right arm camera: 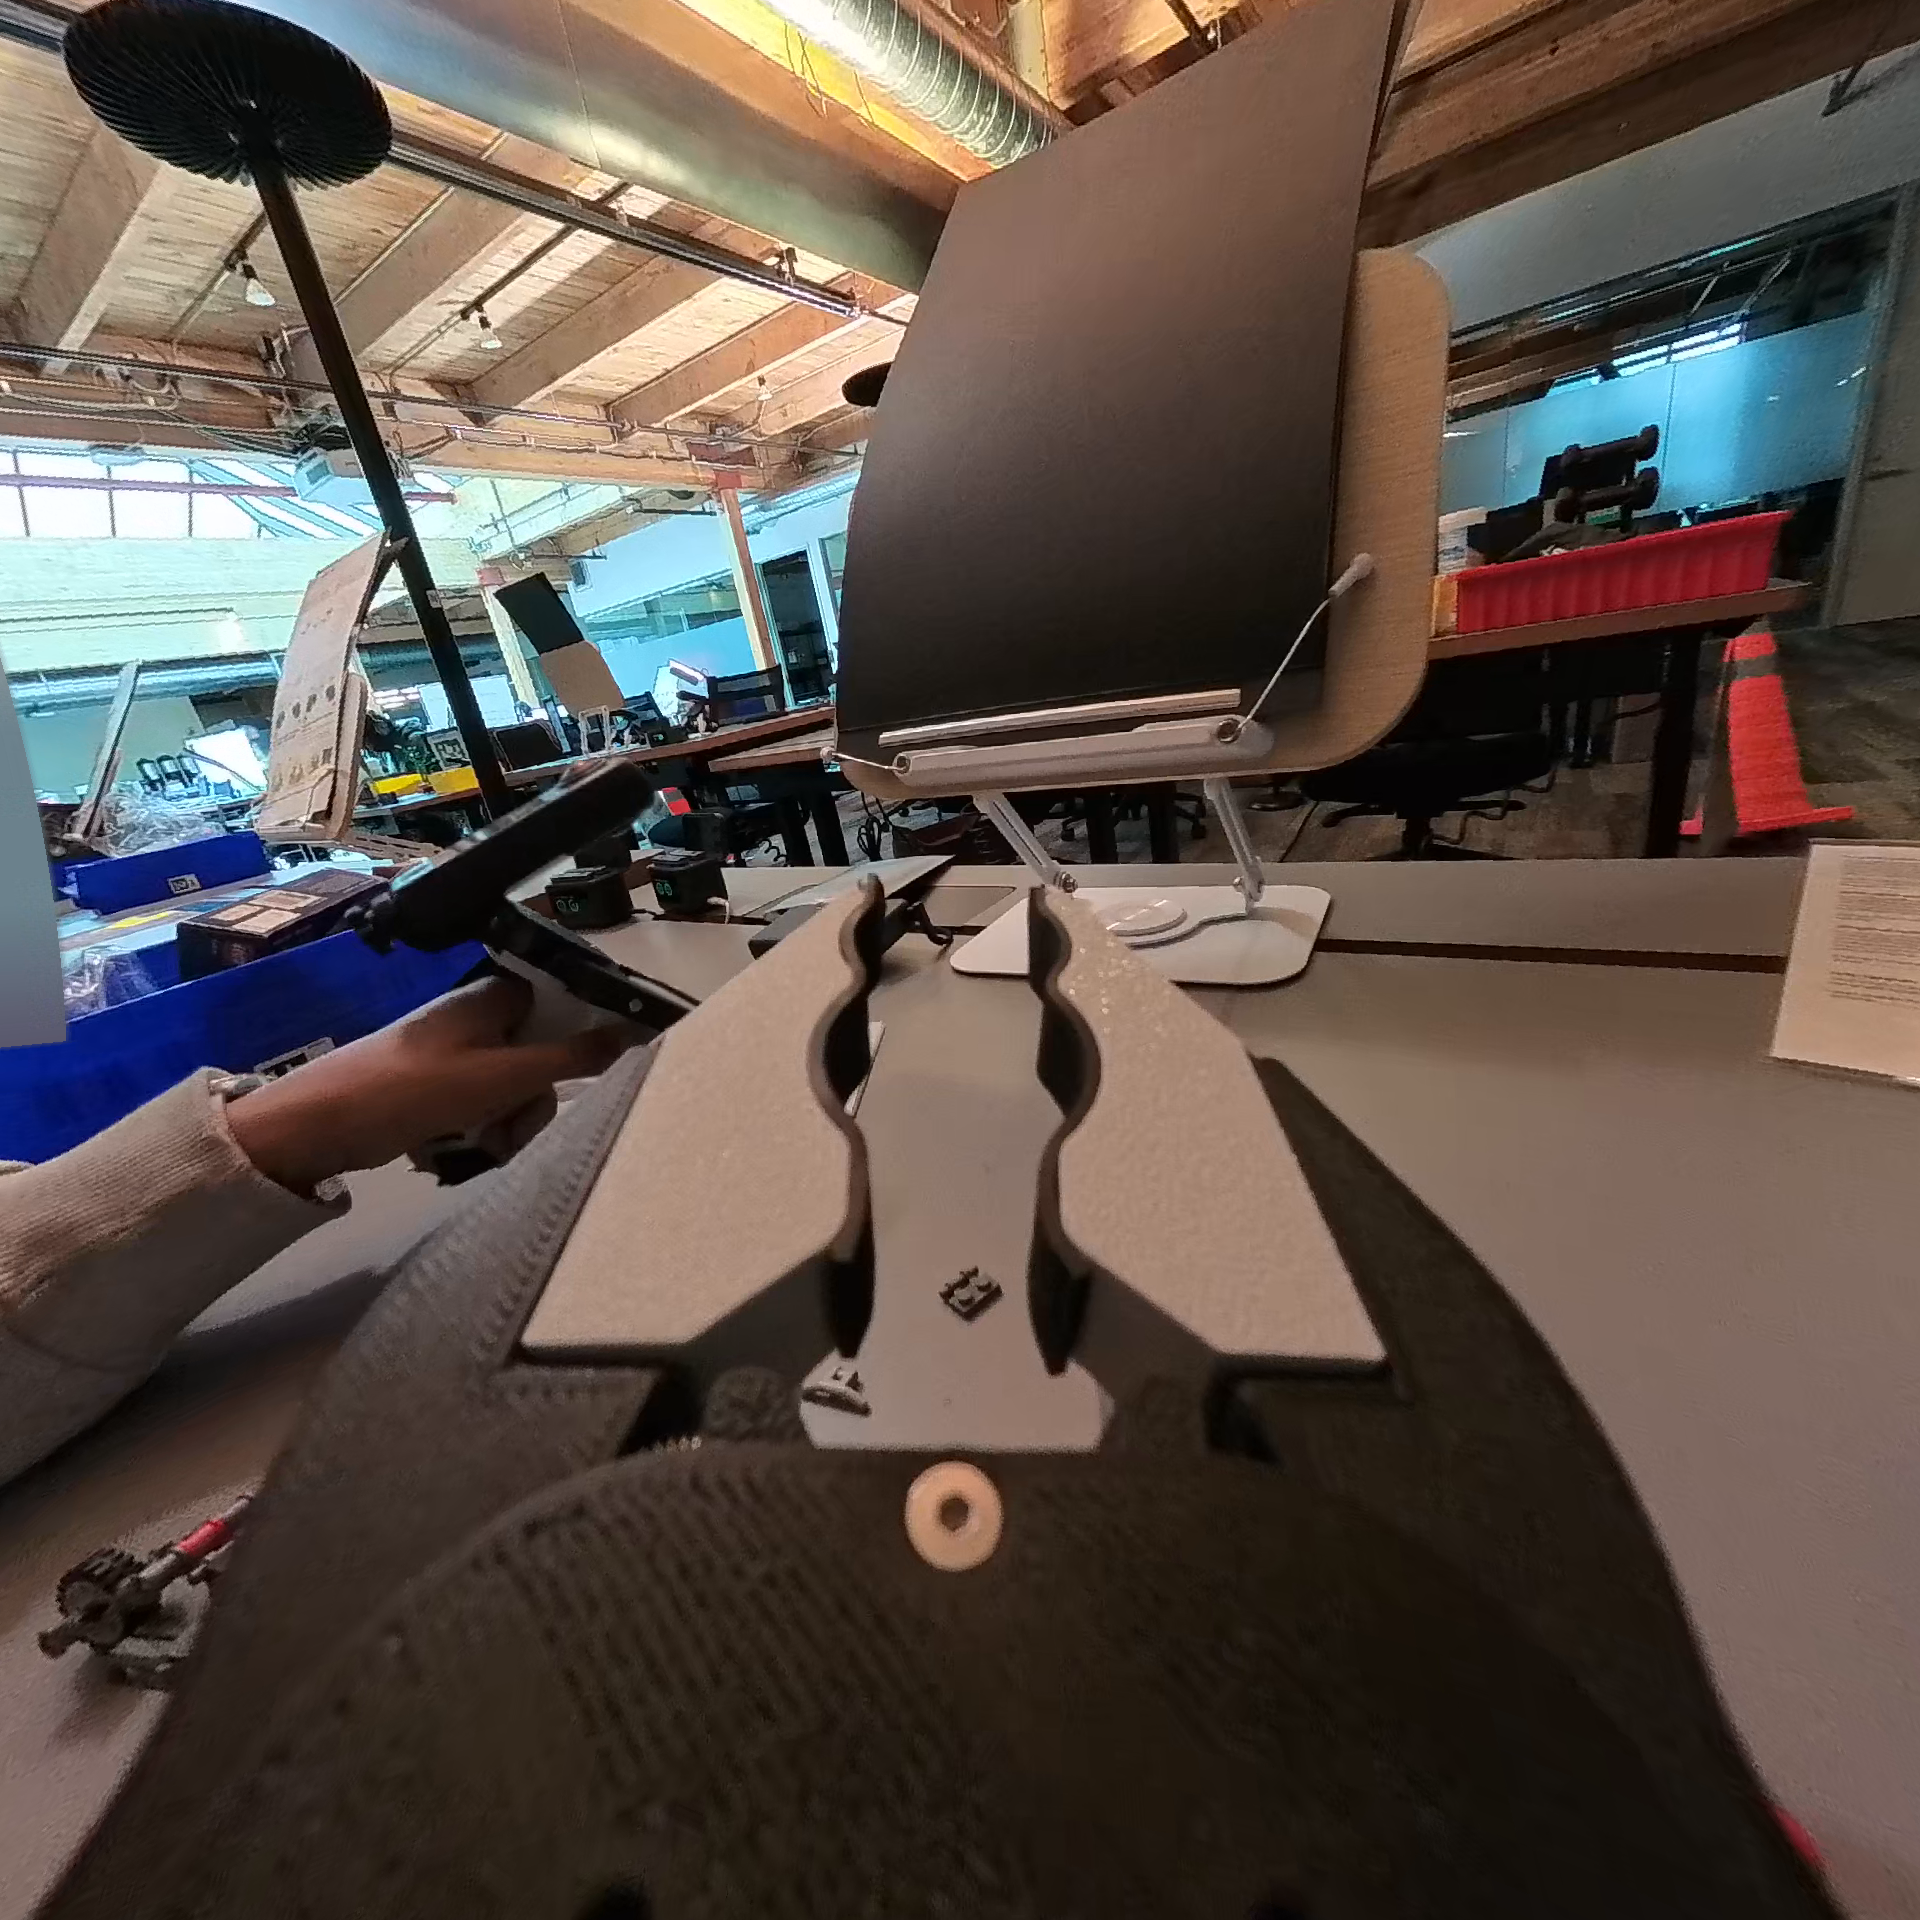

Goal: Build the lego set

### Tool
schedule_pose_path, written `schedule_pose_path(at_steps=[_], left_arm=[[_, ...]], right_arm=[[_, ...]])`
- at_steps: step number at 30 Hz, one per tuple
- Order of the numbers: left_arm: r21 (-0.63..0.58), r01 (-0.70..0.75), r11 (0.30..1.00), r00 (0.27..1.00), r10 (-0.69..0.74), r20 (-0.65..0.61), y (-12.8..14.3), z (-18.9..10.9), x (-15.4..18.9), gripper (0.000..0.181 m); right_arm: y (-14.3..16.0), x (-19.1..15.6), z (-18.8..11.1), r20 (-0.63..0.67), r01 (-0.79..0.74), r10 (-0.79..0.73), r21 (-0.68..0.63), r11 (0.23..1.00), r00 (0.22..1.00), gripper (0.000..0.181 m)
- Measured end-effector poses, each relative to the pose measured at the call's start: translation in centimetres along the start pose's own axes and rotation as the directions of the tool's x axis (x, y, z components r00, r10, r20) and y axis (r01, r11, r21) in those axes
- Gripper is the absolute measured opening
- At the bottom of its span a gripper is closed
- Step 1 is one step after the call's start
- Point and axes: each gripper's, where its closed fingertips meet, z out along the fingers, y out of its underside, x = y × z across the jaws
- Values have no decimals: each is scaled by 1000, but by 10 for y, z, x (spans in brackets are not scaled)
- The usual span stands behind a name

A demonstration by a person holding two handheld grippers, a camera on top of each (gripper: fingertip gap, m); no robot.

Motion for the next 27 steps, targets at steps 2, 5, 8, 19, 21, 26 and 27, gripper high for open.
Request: schedule_pose_path(at_steps=[2,5,8,19,21,26,27], left_arm=[[21,2,1000,1000,-2,11,-1,0,-9,57],[18,0,1000,1000,0,19,-1,-1,-14,36],[17,-37,999,999,36,35,-1,-2,-14,15],[122,33,992,976,-6,-218,-17,-19,15,1],[166,49,985,962,-2,-273,-24,-28,22,1],[235,86,968,947,-6,-322,-33,-40,22,0],[221,74,972,947,2,-321,-31,-38,24,15]], right_arm=[[0,0,0,1,2,-2,0,1000,1000,25],[1,-2,1,2,10,-10,-5,1000,1000,25],[2,-3,1,1,24,-24,-12,1000,1000,25],[7,-5,4,2,57,-57,-42,997,998,25],[8,-5,4,2,62,-62,-46,997,998,25],[9,-6,5,1,68,-68,-54,996,998,25],[9,-5,5,1,66,-66,-54,996,998,25]])
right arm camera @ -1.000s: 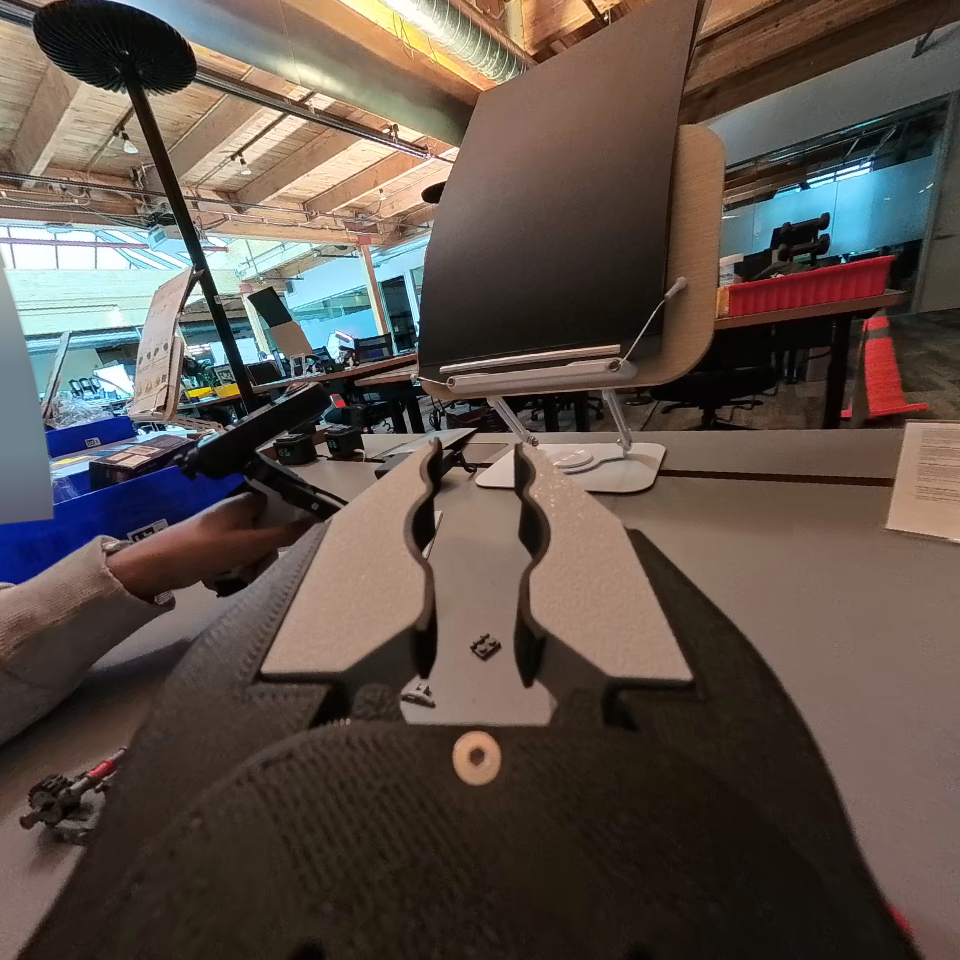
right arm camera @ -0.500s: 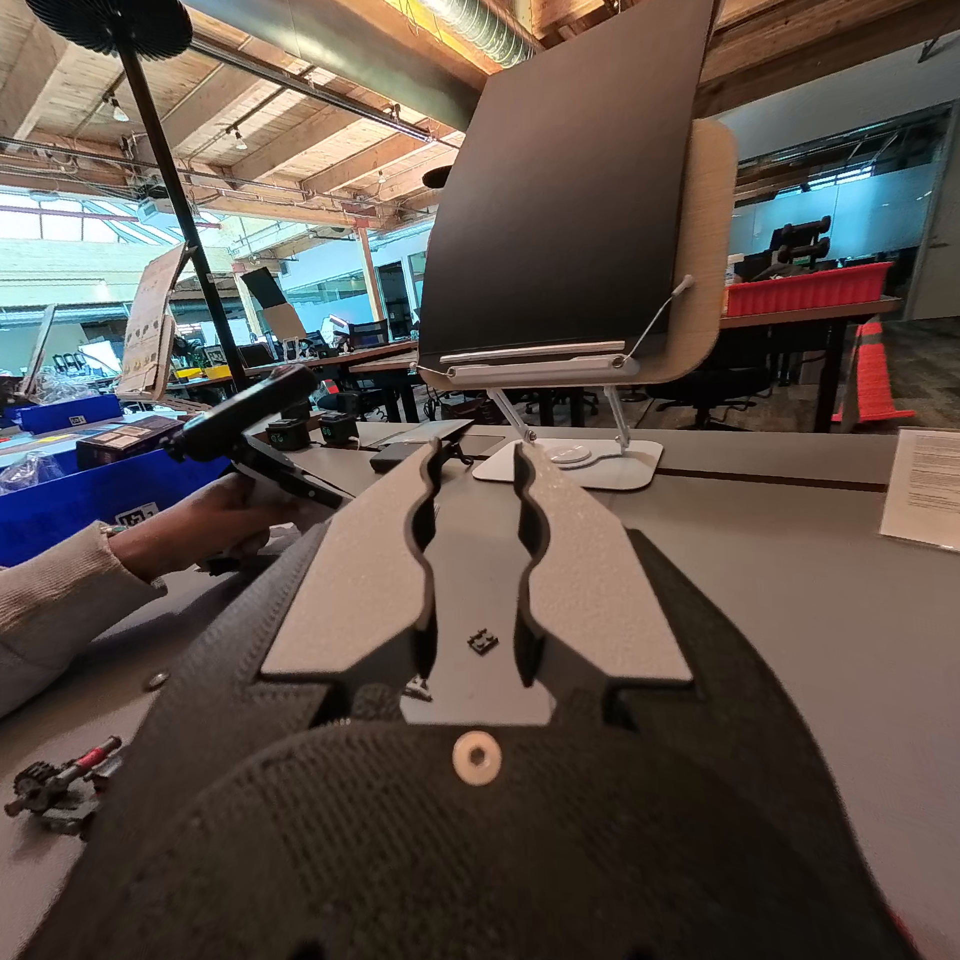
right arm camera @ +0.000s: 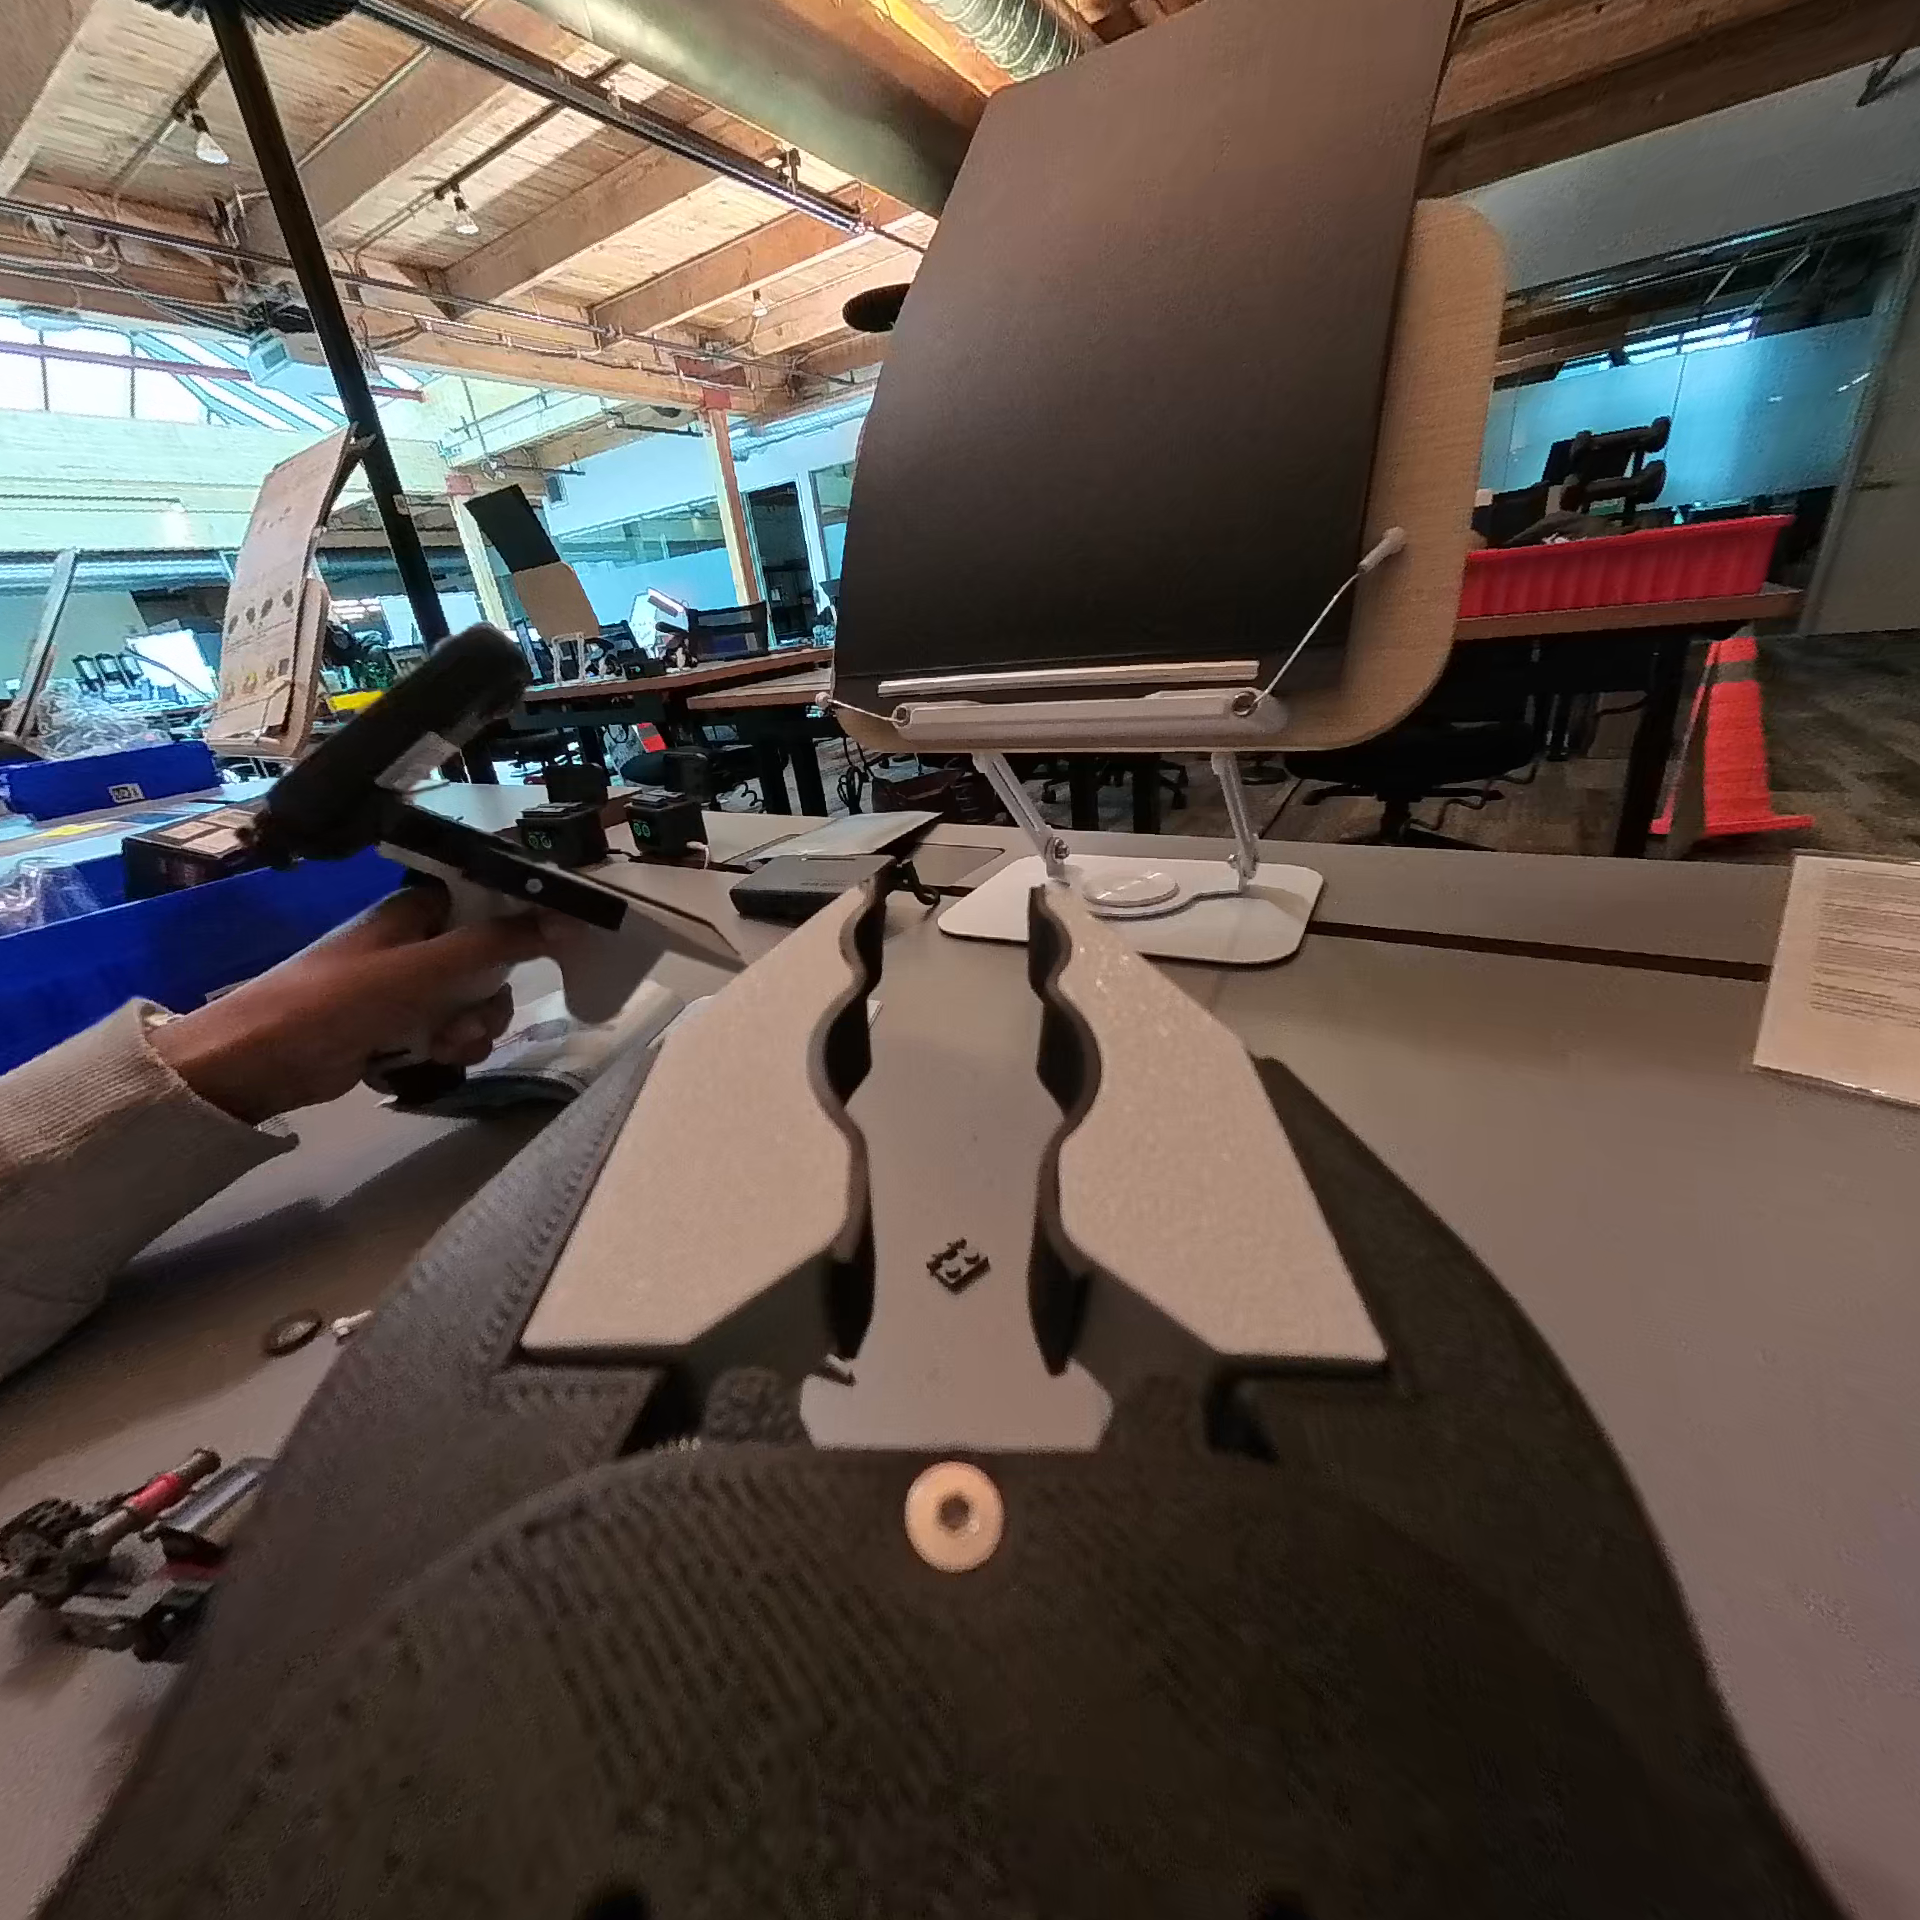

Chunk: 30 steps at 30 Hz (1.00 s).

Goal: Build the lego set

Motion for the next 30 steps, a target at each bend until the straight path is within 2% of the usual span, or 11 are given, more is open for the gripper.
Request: schedule_pose_path(at_steps=[1,2,4,7,10,13,15,17,24,27,30], left_arm=[[-22,-9,1000,1000,10,12,3,3,2,53],[-37,-33,999,999,34,30,6,6,4,73],[-76,-103,992,985,112,132,14,13,0,92],[-218,-100,971,965,148,215,40,26,-8,98],[-225,-94,970,964,146,223,41,27,-9,97],[-229,-86,970,962,140,233,41,26,-12,91],[-227,-80,971,960,136,246,39,24,-17,75],[-216,-79,973,956,136,260,37,24,-21,54],[-239,-148,960,909,228,350,35,23,-32,12],[-246,-166,955,899,249,361,35,22,-34,8],[-251,-160,955,903,245,354,35,21,-34,5]], right_arm=[[0,0,0,0,-2,2,1,1000,1000,25],[0,0,0,0,-4,4,1,1000,1000,25],[0,1,0,0,-8,8,1,1000,1000,25],[-2,3,-3,-10,8,-8,6,1000,1000,25],[-23,18,-20,-76,153,-148,56,987,986,20],[-70,48,-65,-255,301,-246,203,932,935,19],[-89,58,-90,-316,330,-238,279,902,919,21],[-89,63,-94,-339,346,-247,273,898,908,21],[-48,79,-65,-338,323,-285,60,945,897,25],[-2,94,-54,-248,150,-223,-281,948,943,42],[40,94,-65,-177,-15,-106,-572,820,979,50]])
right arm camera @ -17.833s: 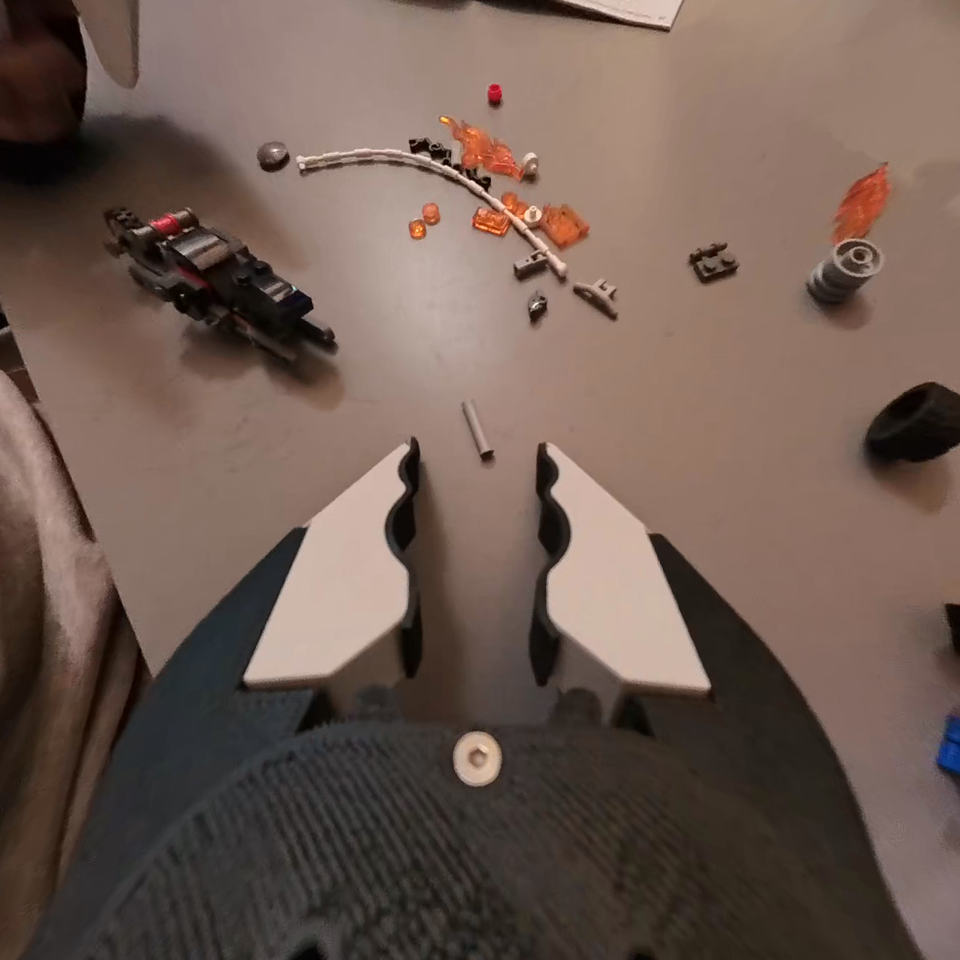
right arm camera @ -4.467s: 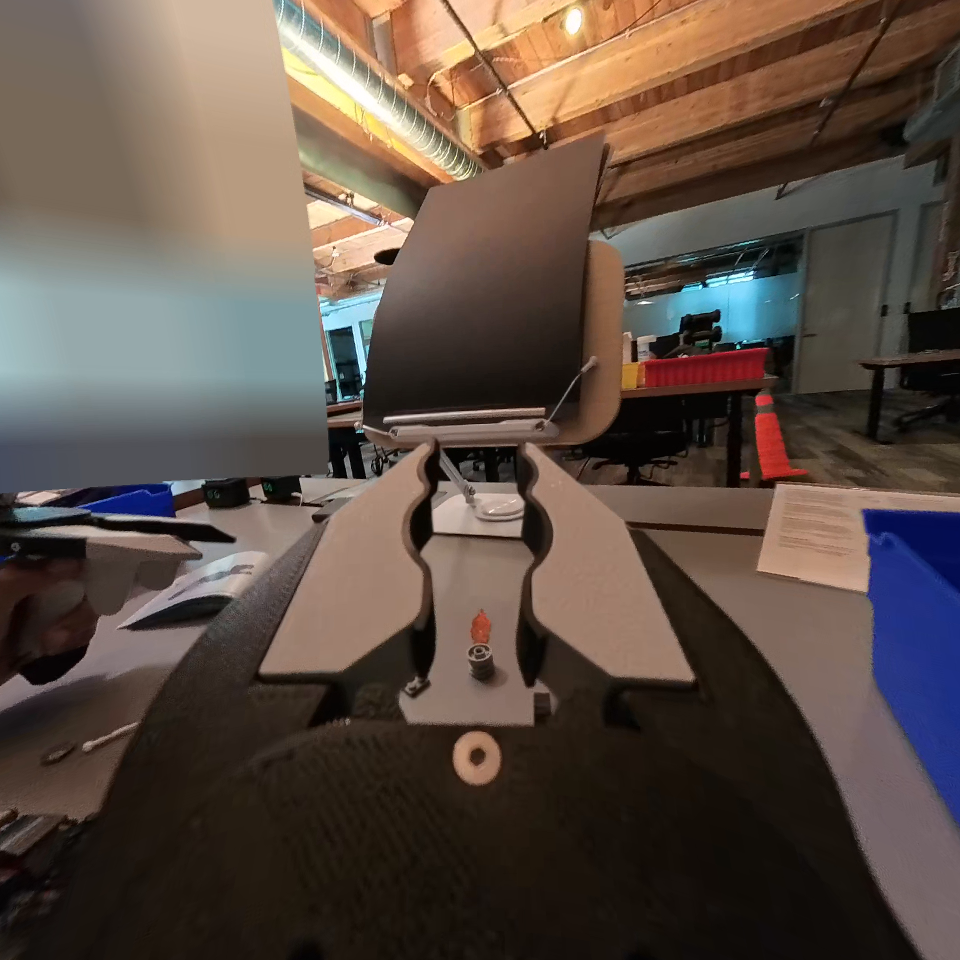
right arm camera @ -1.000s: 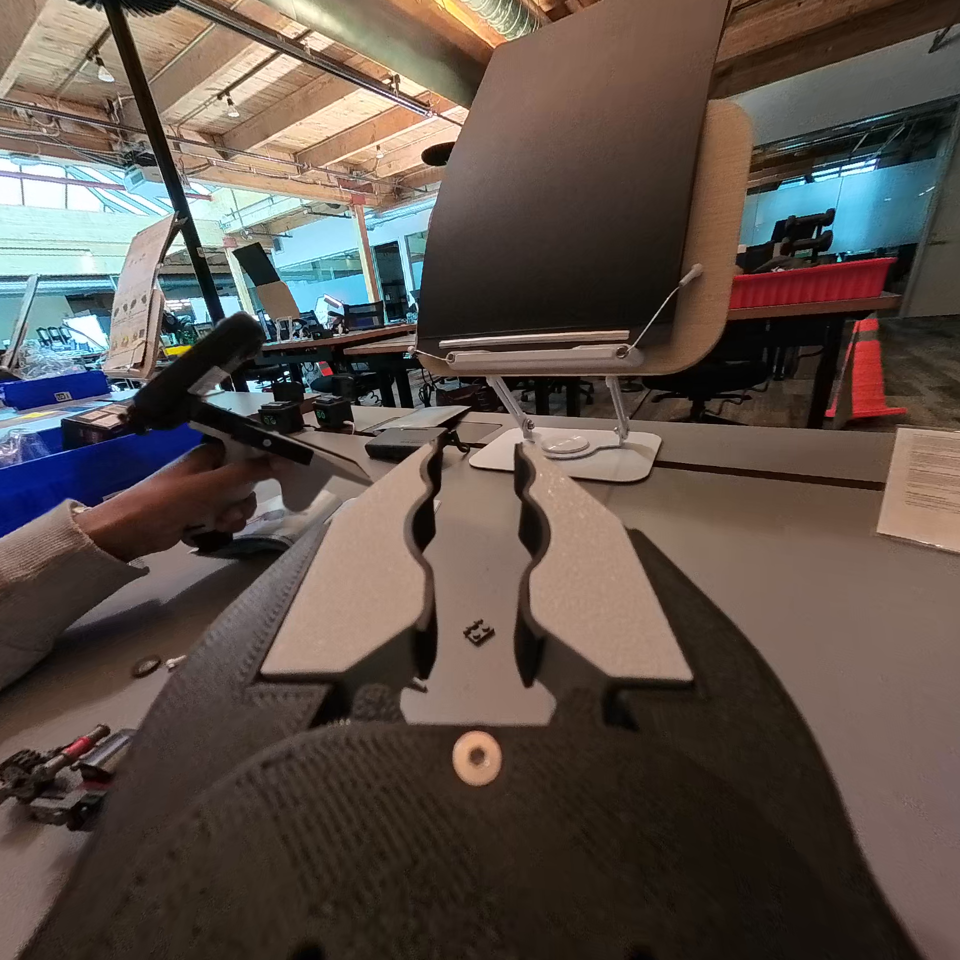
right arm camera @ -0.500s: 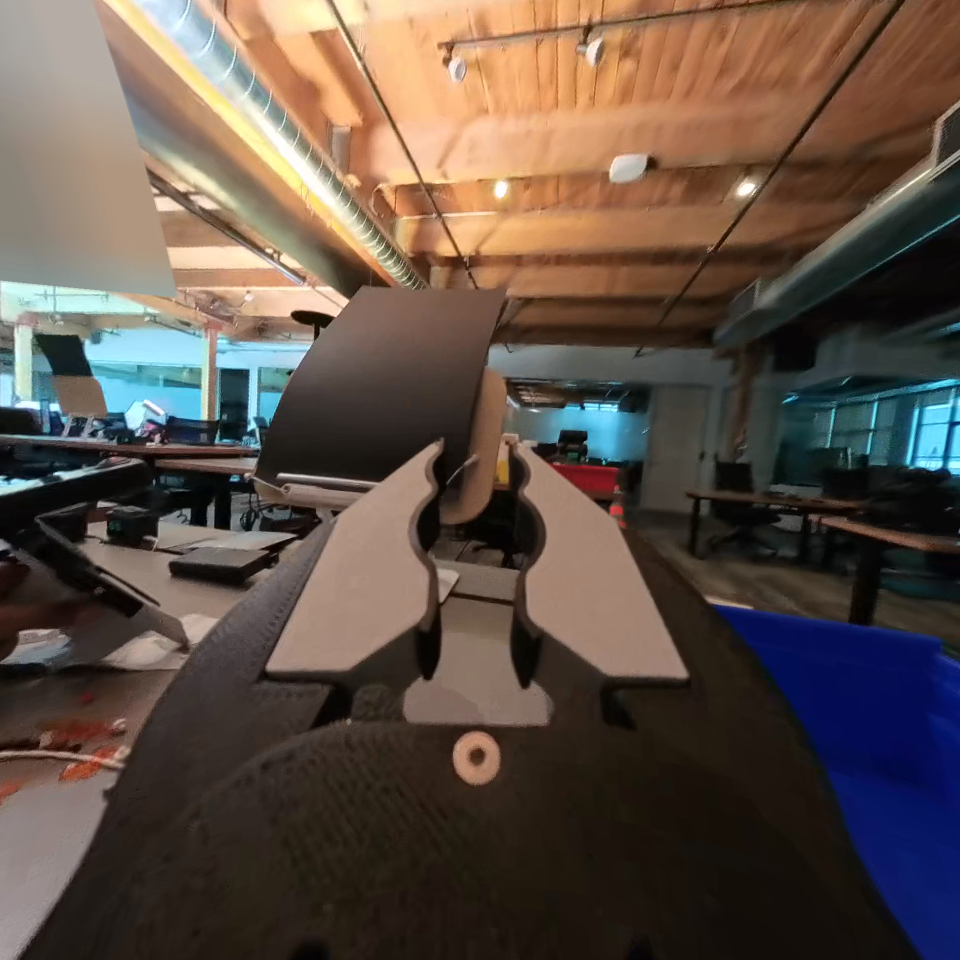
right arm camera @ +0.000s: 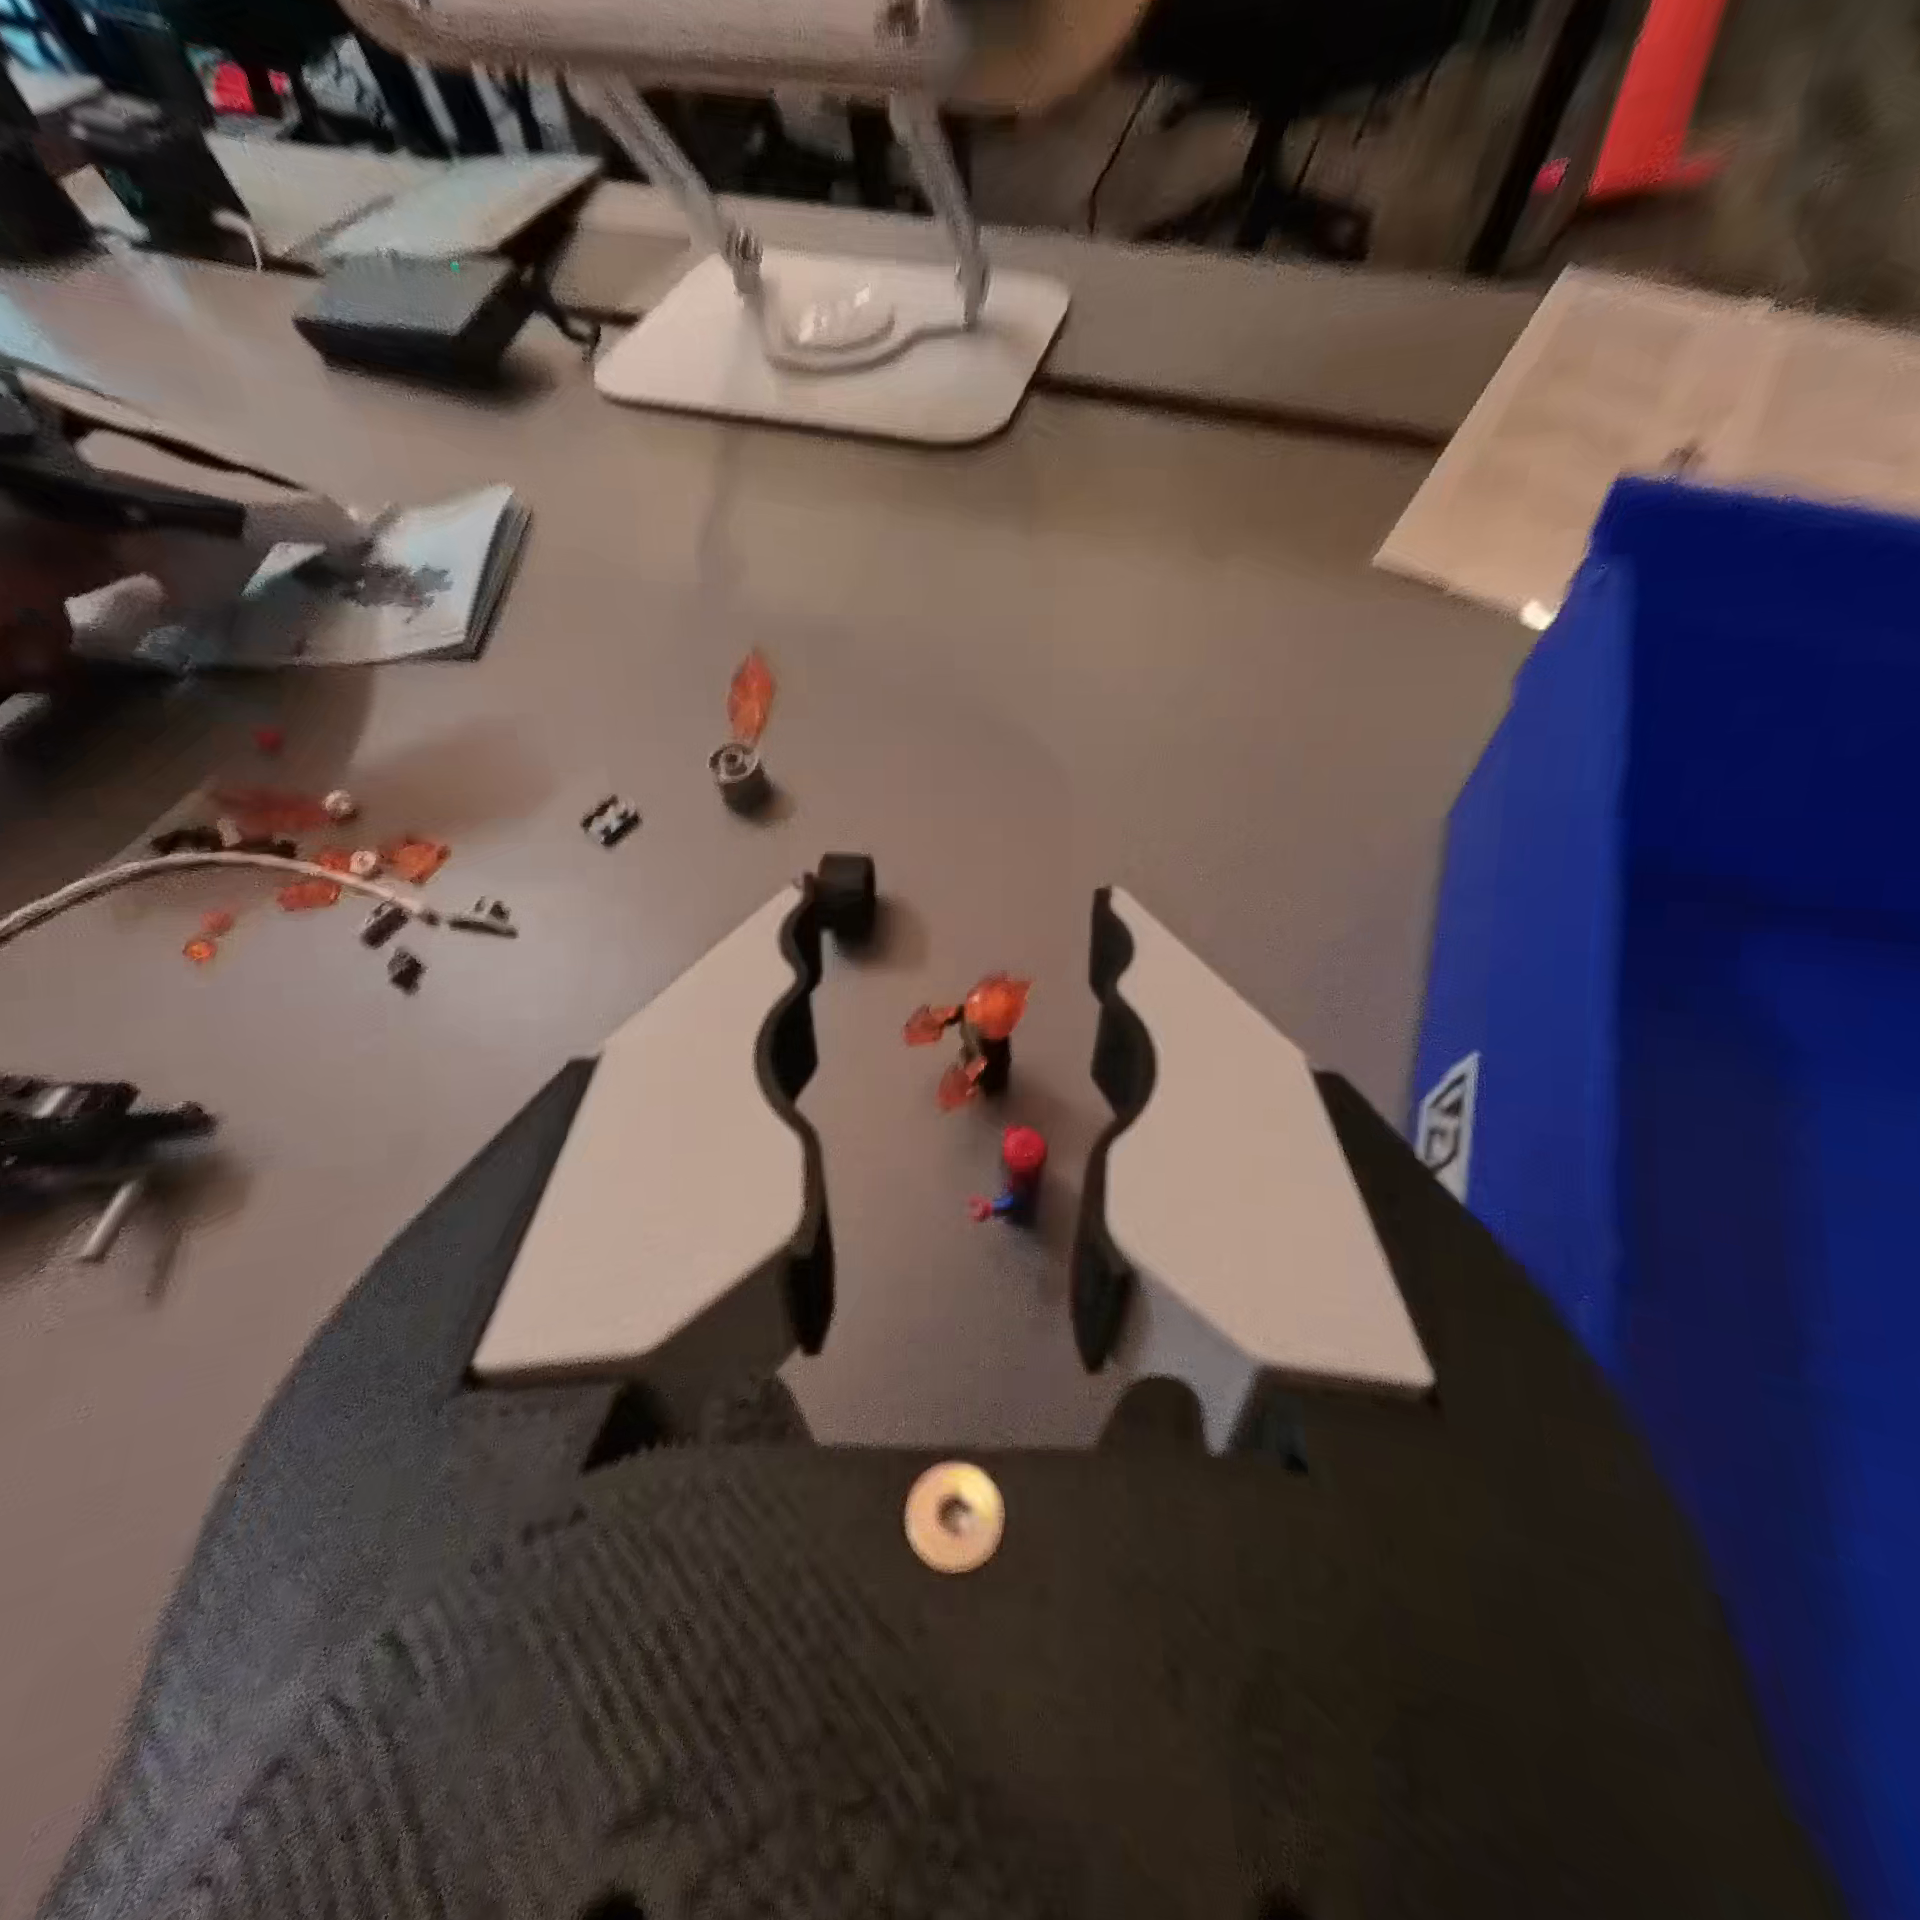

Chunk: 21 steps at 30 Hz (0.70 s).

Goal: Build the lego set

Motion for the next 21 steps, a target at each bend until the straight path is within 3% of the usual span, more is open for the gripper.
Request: schedule_pose_path(at_steps=[3,7,9,11,14,16,17,19,21], left_arm=[[0,16,1000,999,-16,-28,0,0,0,4],[-1,53,999,995,-53,-80,1,-2,1,4],[0,66,998,993,-65,-97,1,-3,1,4],[2,65,998,992,-64,-104,1,-3,1,4],[4,62,998,992,-61,-109,1,-2,1,3],[4,61,998,992,-60,-111,1,-3,1,4],[5,60,998,992,-59,-113,1,-2,1,4],[6,58,998,992,-57,-115,1,-2,1,4],[6,59,998,991,-58,-118,1,-2,1,3]], right_arm=[[13,-3,10,37,-47,48,-30,998,998,40],[46,-2,29,17,-80,85,-194,978,996,38],[56,0,34,-9,-81,81,-236,968,997,24],[51,-1,35,-6,-88,88,-202,976,996,12],[16,-15,25,122,-183,184,-19,983,975,12],[-18,-31,8,336,-356,297,127,926,894,12],[-36,-38,-5,474,-477,351,175,861,807,11],[-63,-43,-29,690,-694,425,156,703,585,12],[-72,-49,-39,759,-746,427,114,657,492,11]])
